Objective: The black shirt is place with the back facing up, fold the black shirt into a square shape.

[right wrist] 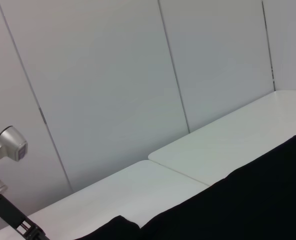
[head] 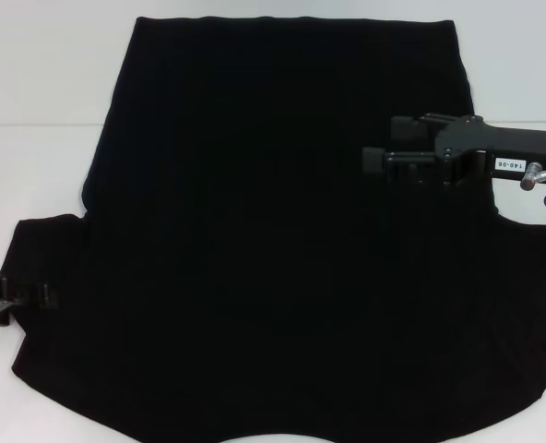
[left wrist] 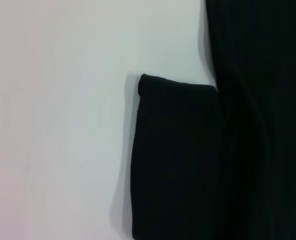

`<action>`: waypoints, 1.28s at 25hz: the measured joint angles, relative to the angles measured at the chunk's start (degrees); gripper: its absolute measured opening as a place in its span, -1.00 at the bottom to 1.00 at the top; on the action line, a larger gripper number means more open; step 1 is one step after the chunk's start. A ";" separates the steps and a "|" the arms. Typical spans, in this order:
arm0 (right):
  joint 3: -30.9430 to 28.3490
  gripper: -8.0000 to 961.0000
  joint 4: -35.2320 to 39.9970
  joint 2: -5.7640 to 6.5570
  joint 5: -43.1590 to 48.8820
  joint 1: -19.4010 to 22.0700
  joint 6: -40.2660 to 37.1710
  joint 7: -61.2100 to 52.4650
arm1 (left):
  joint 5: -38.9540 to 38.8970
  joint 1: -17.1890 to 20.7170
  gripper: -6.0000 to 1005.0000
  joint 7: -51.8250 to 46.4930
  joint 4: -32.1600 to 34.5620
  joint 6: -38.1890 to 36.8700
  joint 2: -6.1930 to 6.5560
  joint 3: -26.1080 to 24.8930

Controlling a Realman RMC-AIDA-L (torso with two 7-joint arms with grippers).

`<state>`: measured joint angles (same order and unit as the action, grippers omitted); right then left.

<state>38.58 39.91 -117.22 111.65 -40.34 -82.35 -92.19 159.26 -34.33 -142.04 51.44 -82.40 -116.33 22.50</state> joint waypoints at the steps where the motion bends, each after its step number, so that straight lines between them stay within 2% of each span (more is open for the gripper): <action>1: 0.00 0.93 0.00 0.00 -0.01 0.00 0.03 0.00 | 0.00 -0.09 0.74 0.01 -0.15 0.13 0.02 0.08; 17: 0.00 0.93 -0.04 -0.01 -0.44 0.05 0.09 0.05 | -0.50 -1.55 0.72 0.21 -0.38 0.93 0.06 1.67; 23: 0.00 0.93 -0.04 -0.11 -0.57 0.18 0.03 0.06 | -0.46 -1.68 0.70 0.25 -0.53 3.79 -0.19 4.84; 27: 0.00 0.93 -0.03 -0.18 -0.57 0.19 0.00 0.15 | -0.43 -1.92 0.33 0.29 -1.07 5.27 -0.24 5.78; 32: 0.00 0.93 0.00 -0.26 -0.78 0.32 -0.17 0.27 | -0.49 -1.86 0.02 0.29 -1.00 6.39 -0.29 5.97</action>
<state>38.58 39.90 -117.49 110.87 -40.02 -82.53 -91.92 158.77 -36.19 -141.75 50.43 -76.01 -116.63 28.47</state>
